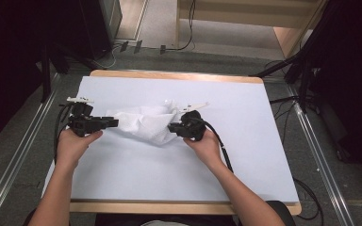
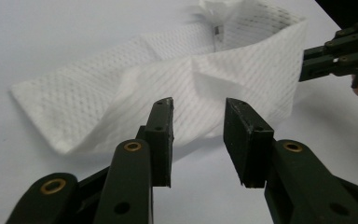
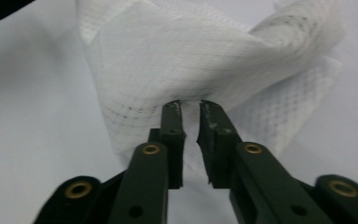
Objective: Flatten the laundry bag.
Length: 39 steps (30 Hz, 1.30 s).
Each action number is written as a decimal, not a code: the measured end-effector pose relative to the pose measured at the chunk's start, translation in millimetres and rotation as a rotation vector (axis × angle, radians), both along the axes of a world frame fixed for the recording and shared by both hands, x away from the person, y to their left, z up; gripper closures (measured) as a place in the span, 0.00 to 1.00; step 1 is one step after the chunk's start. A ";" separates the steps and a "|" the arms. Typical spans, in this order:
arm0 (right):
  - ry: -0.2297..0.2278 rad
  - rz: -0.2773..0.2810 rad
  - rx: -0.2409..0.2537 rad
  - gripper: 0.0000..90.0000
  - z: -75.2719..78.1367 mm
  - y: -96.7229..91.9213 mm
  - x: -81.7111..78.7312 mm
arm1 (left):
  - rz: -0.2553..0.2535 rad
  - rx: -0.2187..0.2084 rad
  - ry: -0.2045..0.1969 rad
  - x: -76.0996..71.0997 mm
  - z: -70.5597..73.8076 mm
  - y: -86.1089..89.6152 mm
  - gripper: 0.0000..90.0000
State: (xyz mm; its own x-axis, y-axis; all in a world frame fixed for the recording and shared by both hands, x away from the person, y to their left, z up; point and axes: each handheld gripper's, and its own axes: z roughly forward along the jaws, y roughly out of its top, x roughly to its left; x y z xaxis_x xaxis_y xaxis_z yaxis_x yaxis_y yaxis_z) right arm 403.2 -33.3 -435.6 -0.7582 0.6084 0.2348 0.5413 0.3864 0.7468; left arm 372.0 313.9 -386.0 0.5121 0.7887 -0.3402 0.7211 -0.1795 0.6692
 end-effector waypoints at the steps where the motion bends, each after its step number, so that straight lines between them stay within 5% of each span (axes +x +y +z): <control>1: 0.001 0.006 0.004 1.00 0.4 3.8 -0.2 | -0.002 0.002 -0.001 -0.2 0.4 -1.9 0.71; 19: 0.060 0.119 -0.045 1.00 -23.4 54.5 -4.8 | -0.045 0.021 0.000 1.4 -1.6 -16.9 0.57; 24: 0.082 0.144 -0.072 1.00 -30.4 59.9 -7.4 | -0.059 0.024 -0.014 0.0 3.1 -21.9 0.56; 29: 0.079 0.144 -0.051 1.00 -19.3 51.9 -9.5 | -0.062 0.018 -0.018 0.4 7.4 -23.8 0.56; 34: 0.051 0.139 -0.038 1.00 -4.9 36.8 -15.6 | -0.067 0.028 -0.006 9.1 9.8 -31.7 0.67; 39: 0.045 0.117 -0.031 1.00 5.2 16.2 -20.3 | -0.073 0.036 0.026 23.6 6.9 -41.5 0.92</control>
State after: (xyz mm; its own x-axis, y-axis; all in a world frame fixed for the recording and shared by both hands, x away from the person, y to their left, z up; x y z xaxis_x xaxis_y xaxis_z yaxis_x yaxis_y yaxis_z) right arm 382.9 -17.2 -430.4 -0.8136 0.5238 0.2524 0.5237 0.4717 0.7094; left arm 395.6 272.4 -379.1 0.5600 0.7616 -0.3262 0.7223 -0.2559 0.6425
